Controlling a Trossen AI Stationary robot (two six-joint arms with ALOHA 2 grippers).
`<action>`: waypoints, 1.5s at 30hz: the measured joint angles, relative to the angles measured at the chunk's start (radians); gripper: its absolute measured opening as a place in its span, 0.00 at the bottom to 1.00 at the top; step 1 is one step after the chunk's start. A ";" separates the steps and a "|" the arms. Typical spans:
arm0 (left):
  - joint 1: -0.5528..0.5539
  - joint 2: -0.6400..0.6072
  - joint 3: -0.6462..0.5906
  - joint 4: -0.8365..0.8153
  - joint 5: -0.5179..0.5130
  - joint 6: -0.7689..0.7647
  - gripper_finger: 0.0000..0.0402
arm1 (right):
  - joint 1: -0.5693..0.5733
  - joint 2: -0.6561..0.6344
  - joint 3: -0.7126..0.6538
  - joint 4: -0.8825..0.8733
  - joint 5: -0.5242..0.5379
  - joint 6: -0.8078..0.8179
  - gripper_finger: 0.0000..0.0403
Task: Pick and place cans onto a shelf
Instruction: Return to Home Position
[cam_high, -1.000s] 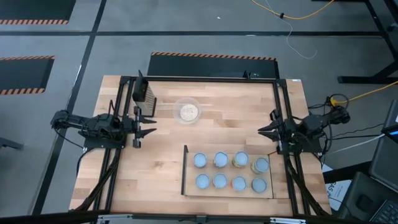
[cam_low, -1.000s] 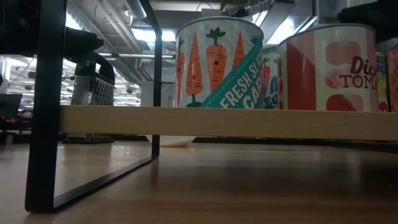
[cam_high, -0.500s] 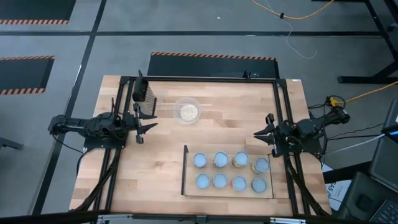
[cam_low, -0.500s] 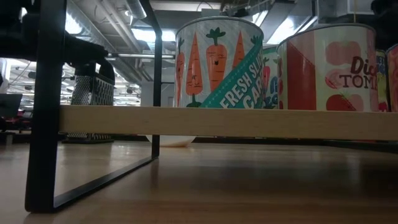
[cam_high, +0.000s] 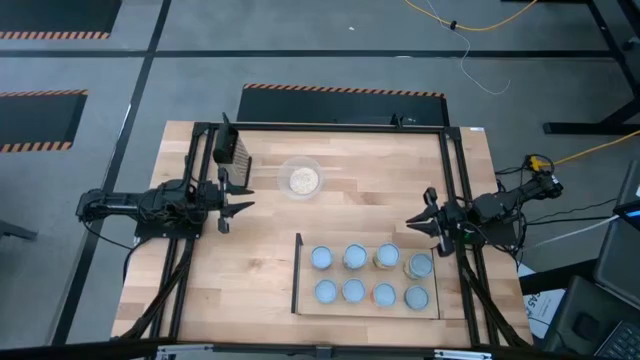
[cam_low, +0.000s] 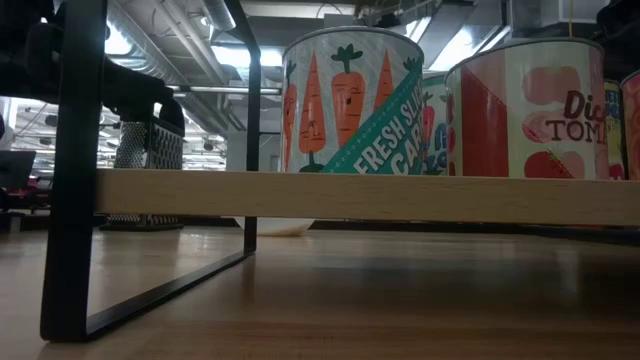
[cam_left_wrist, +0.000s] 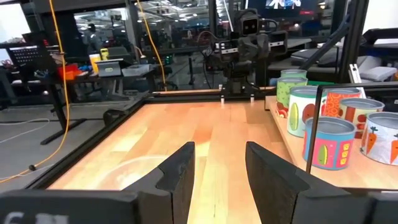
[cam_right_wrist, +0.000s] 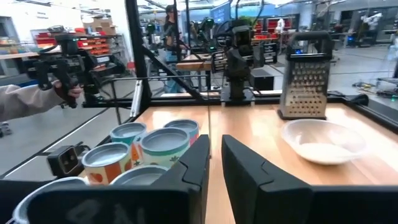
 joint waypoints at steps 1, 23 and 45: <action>0.000 0.000 0.000 0.000 0.000 0.000 0.34 | 0.000 0.000 0.000 0.000 -0.012 0.000 0.12; 0.000 0.000 0.000 0.002 -0.001 0.001 0.34 | -0.030 0.001 -0.021 0.065 0.089 -0.207 0.12; 0.000 0.000 0.000 0.004 -0.002 0.001 0.34 | -0.382 0.001 -0.021 0.049 -0.103 -0.282 0.12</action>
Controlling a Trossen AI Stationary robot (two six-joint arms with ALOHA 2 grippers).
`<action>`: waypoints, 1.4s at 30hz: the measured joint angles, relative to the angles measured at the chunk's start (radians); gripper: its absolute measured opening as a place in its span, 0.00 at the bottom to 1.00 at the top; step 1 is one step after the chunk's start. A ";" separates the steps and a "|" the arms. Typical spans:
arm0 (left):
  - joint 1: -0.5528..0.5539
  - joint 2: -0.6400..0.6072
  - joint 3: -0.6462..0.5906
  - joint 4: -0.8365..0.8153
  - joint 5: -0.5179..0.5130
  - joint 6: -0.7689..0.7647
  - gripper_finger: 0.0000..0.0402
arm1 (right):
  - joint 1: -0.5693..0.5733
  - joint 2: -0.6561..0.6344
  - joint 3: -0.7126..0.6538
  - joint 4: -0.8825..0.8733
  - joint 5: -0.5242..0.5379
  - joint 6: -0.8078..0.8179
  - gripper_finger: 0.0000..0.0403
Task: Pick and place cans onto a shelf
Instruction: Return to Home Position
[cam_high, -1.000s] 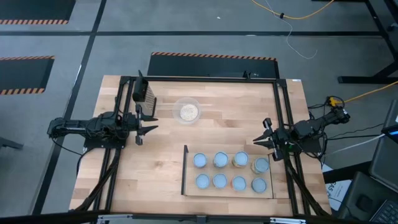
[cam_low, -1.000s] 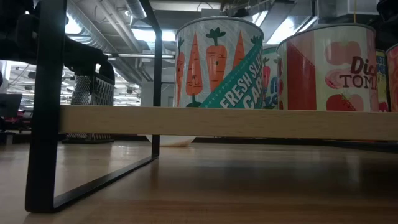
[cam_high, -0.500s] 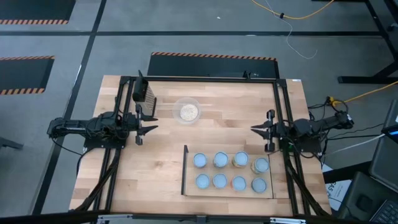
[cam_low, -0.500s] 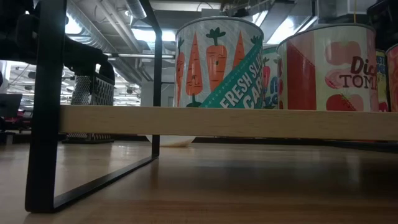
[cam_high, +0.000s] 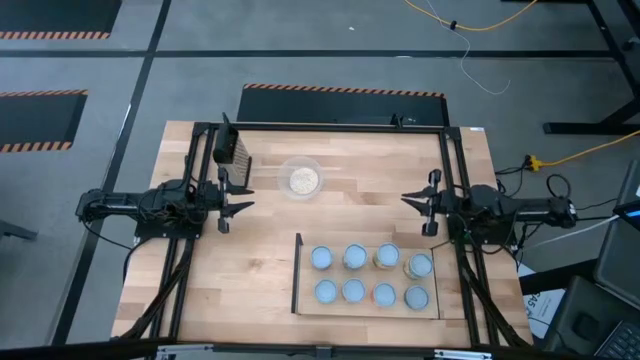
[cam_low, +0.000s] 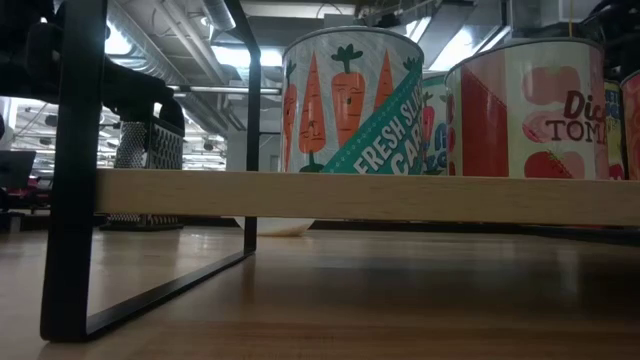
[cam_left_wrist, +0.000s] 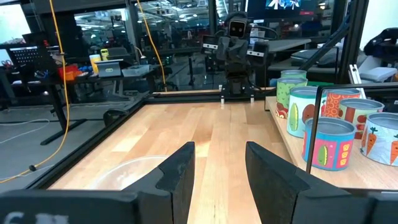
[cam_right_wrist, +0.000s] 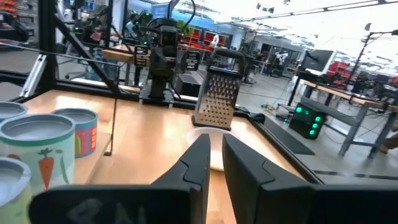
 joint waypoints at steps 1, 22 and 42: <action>0.000 0.000 0.000 0.000 0.000 0.000 0.34 | -0.021 0.000 0.000 -0.004 -0.028 0.001 0.12; 0.000 0.000 0.000 0.000 0.000 0.000 0.34 | -0.206 0.052 0.000 -0.032 -0.252 0.080 0.12; 0.000 0.000 0.000 0.000 0.000 0.000 0.34 | -0.205 0.172 0.000 -0.015 -0.300 0.120 0.12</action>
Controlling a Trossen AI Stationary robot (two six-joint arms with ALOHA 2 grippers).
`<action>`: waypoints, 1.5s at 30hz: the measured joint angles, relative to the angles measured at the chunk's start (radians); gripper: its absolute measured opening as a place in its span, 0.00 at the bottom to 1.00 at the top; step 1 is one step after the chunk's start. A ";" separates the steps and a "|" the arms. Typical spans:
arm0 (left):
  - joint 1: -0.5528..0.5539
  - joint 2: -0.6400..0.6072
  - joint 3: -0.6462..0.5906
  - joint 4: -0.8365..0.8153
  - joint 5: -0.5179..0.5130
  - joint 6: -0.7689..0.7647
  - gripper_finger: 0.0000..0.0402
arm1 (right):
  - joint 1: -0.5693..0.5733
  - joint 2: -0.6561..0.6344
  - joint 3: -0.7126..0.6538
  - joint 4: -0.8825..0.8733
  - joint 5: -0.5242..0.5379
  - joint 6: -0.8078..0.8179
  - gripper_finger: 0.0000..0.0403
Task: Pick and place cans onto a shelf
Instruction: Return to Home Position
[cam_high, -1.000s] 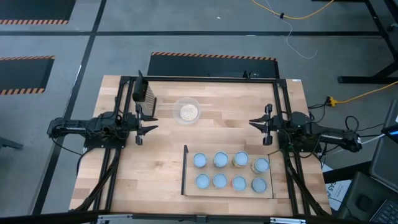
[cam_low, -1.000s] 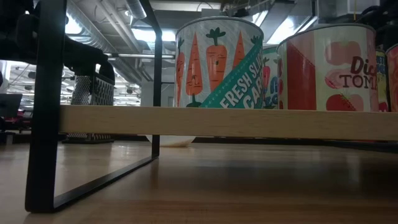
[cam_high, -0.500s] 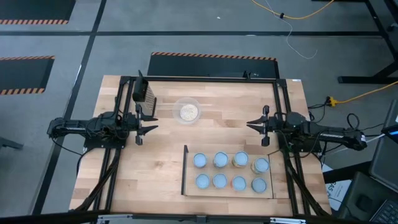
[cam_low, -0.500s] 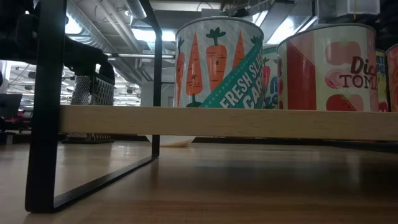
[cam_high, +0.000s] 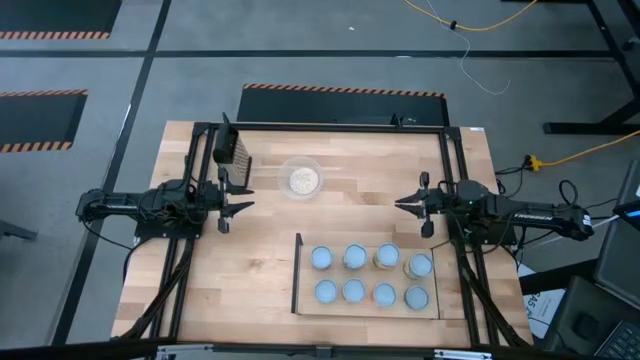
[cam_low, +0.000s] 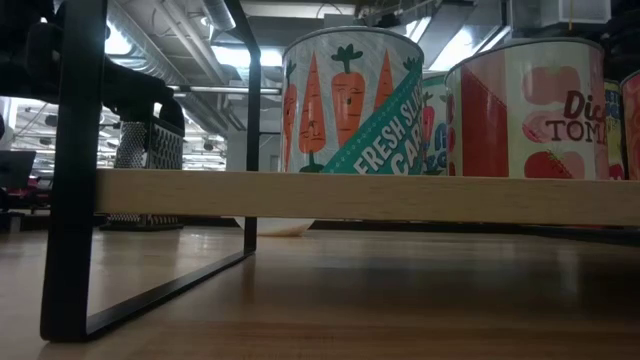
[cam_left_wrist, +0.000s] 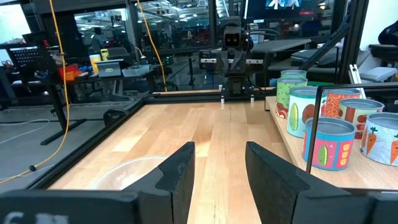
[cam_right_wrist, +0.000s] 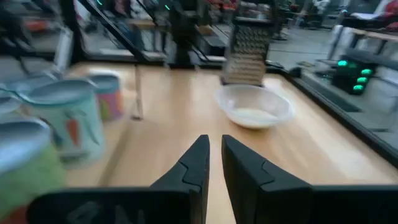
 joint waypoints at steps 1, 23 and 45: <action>0.000 0.000 0.000 0.000 0.000 0.000 0.34 | 0.000 -0.005 0.000 0.008 -0.022 0.013 0.12; 0.000 0.000 0.000 0.000 0.000 0.000 0.34 | -0.003 -0.177 0.000 0.008 -0.083 -0.042 0.12; 0.000 0.000 0.000 0.000 -0.003 0.000 0.34 | -0.002 -0.177 0.000 0.007 -0.082 -0.068 0.12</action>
